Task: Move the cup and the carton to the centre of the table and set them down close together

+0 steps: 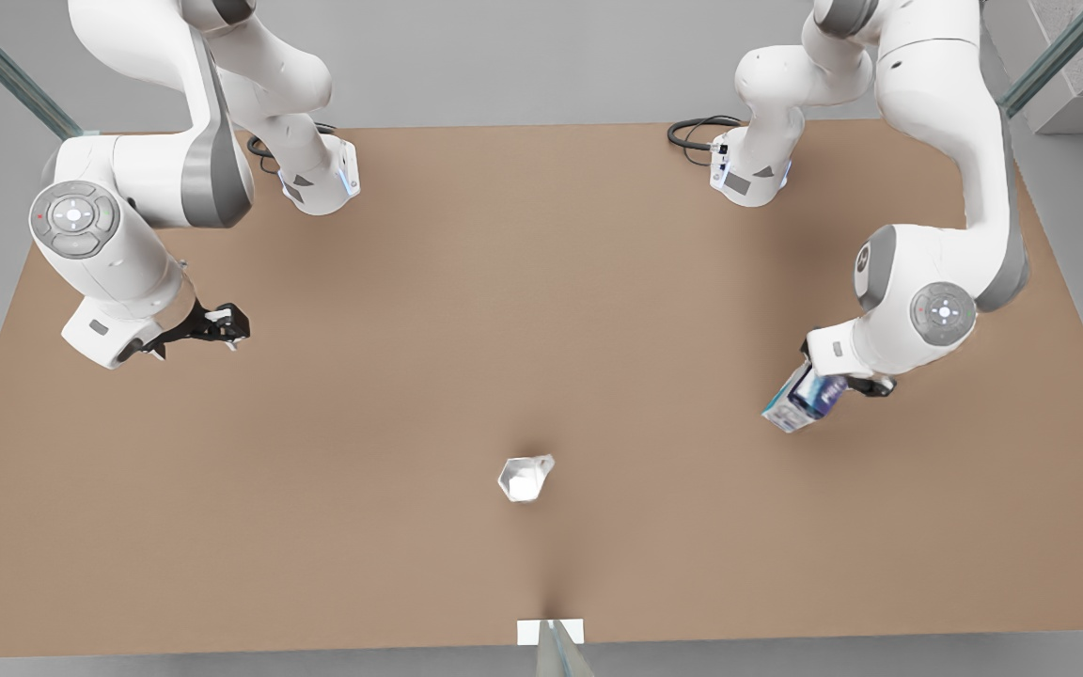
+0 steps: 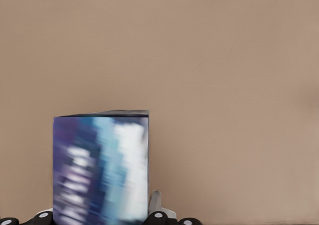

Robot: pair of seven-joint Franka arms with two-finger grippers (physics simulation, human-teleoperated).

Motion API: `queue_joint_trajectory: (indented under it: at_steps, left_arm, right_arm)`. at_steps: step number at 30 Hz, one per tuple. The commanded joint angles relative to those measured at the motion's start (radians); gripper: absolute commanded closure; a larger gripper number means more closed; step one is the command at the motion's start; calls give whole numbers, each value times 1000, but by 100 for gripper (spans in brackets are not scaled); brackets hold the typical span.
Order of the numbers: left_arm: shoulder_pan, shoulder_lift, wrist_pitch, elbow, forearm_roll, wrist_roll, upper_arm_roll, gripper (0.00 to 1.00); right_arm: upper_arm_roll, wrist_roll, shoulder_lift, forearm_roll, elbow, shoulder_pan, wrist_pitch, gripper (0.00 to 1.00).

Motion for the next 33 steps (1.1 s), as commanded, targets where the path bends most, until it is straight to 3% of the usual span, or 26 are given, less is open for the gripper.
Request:
queue_joint_trajectory:
  at_steps: [1,6,14,25,27,29,33]
  left_arm:
    - [-1,13,-4,27,-9,52,-17,38]
    - [-181,154,11,190,-4,483,-23,38]
    - [-522,307,15,359,-9,359,-57,37]
    - [-591,413,137,395,-9,192,-44,37]
    - [-592,422,152,392,-7,192,-44,34]
    - [-597,428,153,391,-7,181,-44,0]
    - [-595,428,153,391,-11,180,-44,0]
  right_arm:
    - [0,-2,0,0,0,2,0,0]
    - [0,0,0,0,0,2,2,0]
    - [0,0,1,2,0,-1,2,0]
    - [-2,-2,1,2,0,-1,2,0]
    - [-2,-2,1,2,0,-1,2,0]
    - [-2,-2,1,2,0,-1,3,0]
    - [-2,-2,1,2,0,-1,3,0]
